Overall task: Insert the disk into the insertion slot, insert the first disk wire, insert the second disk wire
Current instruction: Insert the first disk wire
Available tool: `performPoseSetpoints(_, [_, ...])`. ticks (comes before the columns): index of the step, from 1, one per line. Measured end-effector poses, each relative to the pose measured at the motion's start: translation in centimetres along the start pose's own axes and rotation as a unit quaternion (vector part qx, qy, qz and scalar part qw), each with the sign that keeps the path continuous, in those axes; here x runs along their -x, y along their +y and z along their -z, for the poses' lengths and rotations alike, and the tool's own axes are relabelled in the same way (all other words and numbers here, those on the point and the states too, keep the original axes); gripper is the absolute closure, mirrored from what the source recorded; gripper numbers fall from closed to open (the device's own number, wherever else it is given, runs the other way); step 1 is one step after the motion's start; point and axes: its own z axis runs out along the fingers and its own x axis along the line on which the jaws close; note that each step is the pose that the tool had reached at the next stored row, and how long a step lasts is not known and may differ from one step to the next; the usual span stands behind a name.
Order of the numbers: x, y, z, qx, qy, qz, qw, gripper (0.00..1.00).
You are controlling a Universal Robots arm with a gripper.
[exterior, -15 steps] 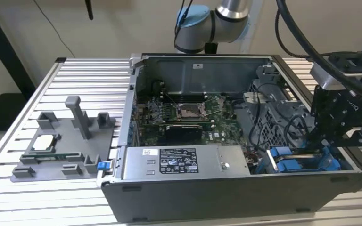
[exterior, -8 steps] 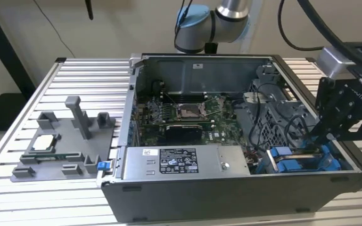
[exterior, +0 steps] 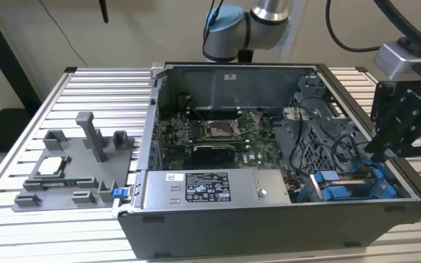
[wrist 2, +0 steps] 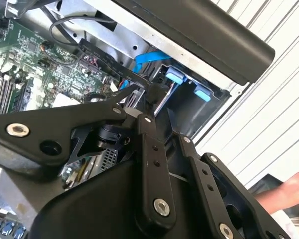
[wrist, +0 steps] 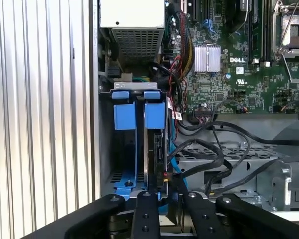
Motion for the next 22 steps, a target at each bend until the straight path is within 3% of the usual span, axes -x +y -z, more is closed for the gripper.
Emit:
performPoseSetpoints(7, [-0.02, 1.14, -0.13, -0.0003, 0.0015, 0.000, 1.0000, 0.00])
performPoseSetpoints(12, [0.02, 1.33, -0.14, -0.0012, 0.0015, 0.000, 1.0000, 0.00])
performPoseSetpoints(22, [0.11, -0.63, -0.09, -0.0011, 0.0004, 0.006, 1.0000, 0.00])
